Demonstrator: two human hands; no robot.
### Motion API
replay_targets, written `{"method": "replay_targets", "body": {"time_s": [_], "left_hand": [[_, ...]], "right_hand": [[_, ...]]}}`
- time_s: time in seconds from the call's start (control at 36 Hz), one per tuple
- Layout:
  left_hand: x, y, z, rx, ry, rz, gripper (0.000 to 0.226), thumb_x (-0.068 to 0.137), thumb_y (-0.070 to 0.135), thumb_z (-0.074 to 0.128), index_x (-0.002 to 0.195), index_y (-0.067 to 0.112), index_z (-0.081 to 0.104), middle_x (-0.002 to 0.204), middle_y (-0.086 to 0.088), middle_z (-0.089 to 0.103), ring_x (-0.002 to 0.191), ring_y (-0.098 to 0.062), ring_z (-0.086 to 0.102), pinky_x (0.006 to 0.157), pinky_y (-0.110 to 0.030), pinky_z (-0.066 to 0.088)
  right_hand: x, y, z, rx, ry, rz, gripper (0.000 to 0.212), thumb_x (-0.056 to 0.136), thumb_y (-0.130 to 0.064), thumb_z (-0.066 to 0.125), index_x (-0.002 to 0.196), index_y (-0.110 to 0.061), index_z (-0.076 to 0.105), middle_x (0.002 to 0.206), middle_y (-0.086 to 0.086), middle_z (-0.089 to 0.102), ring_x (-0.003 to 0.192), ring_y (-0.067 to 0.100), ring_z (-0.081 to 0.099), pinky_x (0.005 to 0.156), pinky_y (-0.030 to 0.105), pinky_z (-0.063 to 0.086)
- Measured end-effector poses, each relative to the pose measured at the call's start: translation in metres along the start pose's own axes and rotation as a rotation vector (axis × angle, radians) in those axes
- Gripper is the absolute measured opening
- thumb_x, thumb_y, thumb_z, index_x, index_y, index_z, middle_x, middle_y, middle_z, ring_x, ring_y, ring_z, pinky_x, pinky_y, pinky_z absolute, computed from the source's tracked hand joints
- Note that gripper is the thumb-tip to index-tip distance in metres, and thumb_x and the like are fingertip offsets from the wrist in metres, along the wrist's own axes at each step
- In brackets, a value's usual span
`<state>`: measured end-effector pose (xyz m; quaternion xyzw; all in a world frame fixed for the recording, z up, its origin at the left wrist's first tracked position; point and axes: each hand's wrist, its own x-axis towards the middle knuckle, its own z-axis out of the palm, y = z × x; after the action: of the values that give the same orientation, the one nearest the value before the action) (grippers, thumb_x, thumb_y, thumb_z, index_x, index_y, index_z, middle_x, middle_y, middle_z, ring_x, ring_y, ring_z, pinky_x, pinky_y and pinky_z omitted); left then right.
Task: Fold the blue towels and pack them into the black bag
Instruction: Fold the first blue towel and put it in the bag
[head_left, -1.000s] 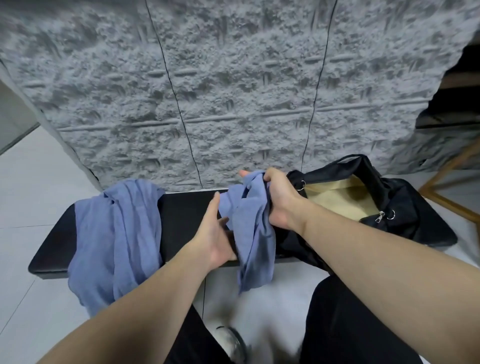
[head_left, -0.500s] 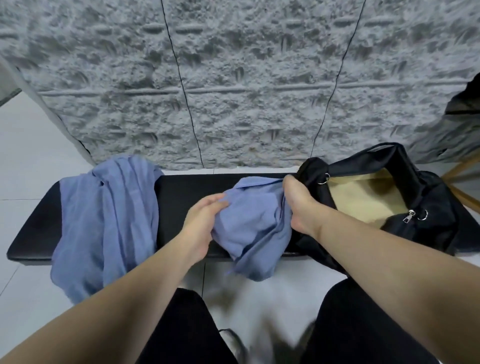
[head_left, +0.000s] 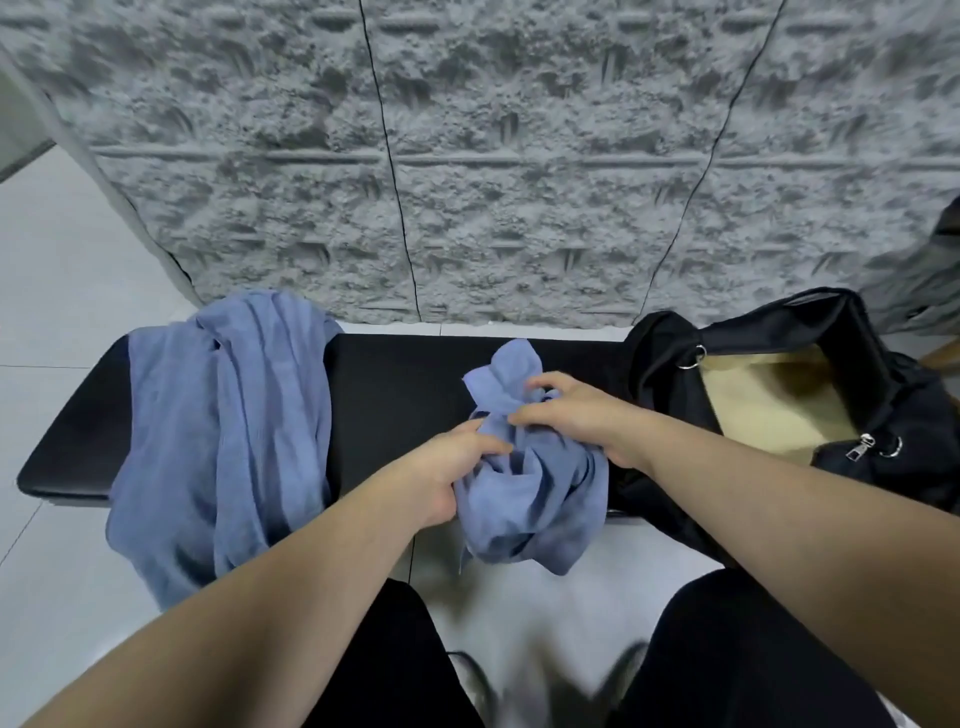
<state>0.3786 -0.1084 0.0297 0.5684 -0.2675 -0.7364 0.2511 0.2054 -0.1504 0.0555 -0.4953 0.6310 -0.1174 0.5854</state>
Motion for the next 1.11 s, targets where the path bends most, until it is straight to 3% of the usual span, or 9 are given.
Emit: {"method": "replay_targets", "body": {"time_s": [0.11,0.39,0.47,0.53,0.67,0.75,0.83,0.97,1.11], "left_hand": [[0.01,0.009,0.001,-0.13,0.076,0.107,0.053,0.084,-0.014,0.057,0.128,0.017,0.059,0.117,-0.015,0.07,0.103,-0.029,0.069,0.083,-0.037,0.056],[0.016,0.067,-0.022,-0.234,0.276,0.459,0.06,0.098,-0.002,0.049,0.148,0.031,0.042,0.141,0.009,0.052,0.111,-0.014,0.063,0.087,-0.033,0.056],[0.023,0.075,-0.03,-0.247,0.343,0.446,0.057,0.097,-0.003,0.05,0.14,0.033,0.05,0.095,0.004,0.066,0.076,-0.01,0.064,0.064,-0.026,0.053],[0.028,0.076,-0.038,-0.259,0.413,0.445,0.055,0.095,-0.005,0.05,0.134,0.034,0.054,0.068,0.001,0.057,0.058,-0.012,0.052,0.055,-0.025,0.045],[0.038,0.062,-0.054,-0.234,0.507,0.404,0.042,0.092,-0.007,0.052,0.122,0.022,0.059,0.1,0.013,0.06,0.085,-0.008,0.063,0.07,-0.022,0.054],[0.046,0.052,-0.064,-0.14,0.474,0.29,0.036,0.088,-0.009,0.054,0.105,0.02,0.066,0.104,0.002,0.067,0.08,-0.016,0.062,0.066,-0.029,0.047],[0.054,0.048,-0.07,-0.053,0.573,0.359,0.039,0.087,-0.015,0.048,0.089,0.019,0.064,0.098,0.001,0.064,0.078,-0.015,0.059,0.064,-0.026,0.048],[0.059,0.066,-0.077,-0.112,0.811,0.526,0.026,0.087,-0.012,0.051,0.095,0.012,0.058,0.082,0.005,0.055,0.072,-0.01,0.052,0.063,-0.016,0.045],[0.064,0.058,-0.077,-0.023,0.691,0.365,0.029,0.089,-0.005,0.057,0.111,0.014,0.056,0.101,-0.006,0.06,0.09,-0.024,0.058,0.077,-0.035,0.05]], "right_hand": [[0.009,-0.013,0.007,-0.017,0.115,-0.105,0.016,0.085,-0.019,0.073,0.076,-0.014,0.06,0.072,0.002,0.058,0.071,0.012,0.055,0.069,0.025,0.045],[0.054,-0.056,-0.021,0.531,0.554,-0.204,0.022,0.103,-0.026,0.038,0.081,-0.021,0.037,0.08,0.007,0.044,0.078,0.019,0.039,0.068,0.035,0.032],[0.067,-0.056,-0.031,0.606,0.533,-0.088,0.014,0.102,-0.024,0.037,0.102,-0.019,0.05,0.097,0.009,0.059,0.081,0.023,0.053,0.069,0.036,0.044],[0.084,-0.044,-0.038,0.642,0.501,0.009,0.035,0.098,-0.023,0.043,0.128,-0.009,0.053,0.107,0.015,0.066,0.082,0.028,0.063,0.063,0.033,0.051],[0.082,-0.021,-0.029,0.494,0.424,0.176,0.071,0.074,-0.056,0.064,0.129,-0.015,0.043,0.111,0.007,0.066,0.09,0.025,0.067,0.064,0.035,0.058],[0.077,-0.006,-0.017,0.243,0.305,0.178,0.053,0.084,-0.021,0.065,0.129,-0.011,0.038,0.111,0.009,0.063,0.088,0.022,0.064,0.057,0.03,0.051],[0.092,0.004,-0.016,0.119,0.427,0.088,0.04,0.09,-0.016,0.057,0.125,-0.008,0.039,0.107,0.012,0.06,0.087,0.025,0.06,0.056,0.031,0.048],[0.096,-0.002,-0.026,0.344,0.539,0.068,0.055,0.097,-0.025,0.054,0.145,-0.017,0.027,0.126,0.01,0.052,0.109,0.03,0.057,0.096,0.048,0.052],[0.076,0.005,-0.015,0.202,0.413,0.085,0.071,0.093,-0.011,0.059,0.149,-0.013,0.016,0.118,0.006,0.05,0.097,0.023,0.057,0.07,0.036,0.057]]}}
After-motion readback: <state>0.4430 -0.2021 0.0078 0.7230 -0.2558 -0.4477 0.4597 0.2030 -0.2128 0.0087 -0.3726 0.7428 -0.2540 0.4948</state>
